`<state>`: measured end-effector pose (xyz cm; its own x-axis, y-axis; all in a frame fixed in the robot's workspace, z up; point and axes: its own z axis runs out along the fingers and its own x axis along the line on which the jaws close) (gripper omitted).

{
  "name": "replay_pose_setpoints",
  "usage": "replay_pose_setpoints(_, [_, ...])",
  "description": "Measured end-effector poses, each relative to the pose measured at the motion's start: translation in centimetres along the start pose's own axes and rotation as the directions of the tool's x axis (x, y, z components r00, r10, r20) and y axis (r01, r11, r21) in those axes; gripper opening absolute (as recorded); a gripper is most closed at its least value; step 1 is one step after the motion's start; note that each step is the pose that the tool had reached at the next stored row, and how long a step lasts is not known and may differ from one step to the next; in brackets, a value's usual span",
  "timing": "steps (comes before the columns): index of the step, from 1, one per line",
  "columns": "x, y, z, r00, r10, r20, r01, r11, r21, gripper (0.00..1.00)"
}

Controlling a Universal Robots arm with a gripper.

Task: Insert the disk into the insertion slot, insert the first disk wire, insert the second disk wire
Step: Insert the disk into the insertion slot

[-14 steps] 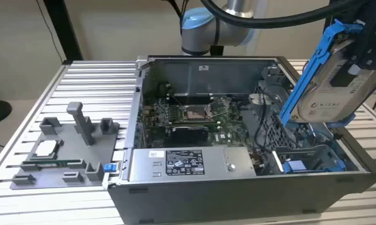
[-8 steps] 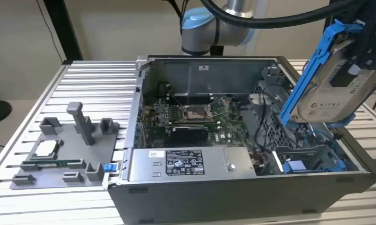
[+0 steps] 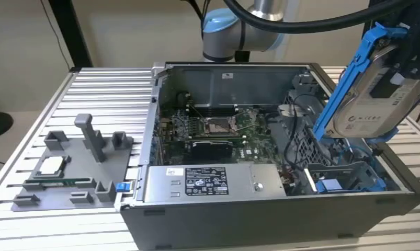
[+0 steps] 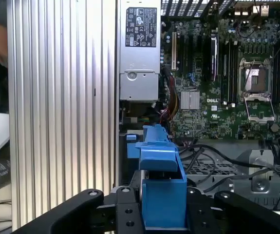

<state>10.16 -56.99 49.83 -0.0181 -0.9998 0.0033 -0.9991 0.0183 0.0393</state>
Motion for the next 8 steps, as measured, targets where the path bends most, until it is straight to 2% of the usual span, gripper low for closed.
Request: replay_pose_setpoints(8, [0.88,-0.03,0.19,1.0000,0.000,0.0012,0.000,1.0000,0.0000,0.00])
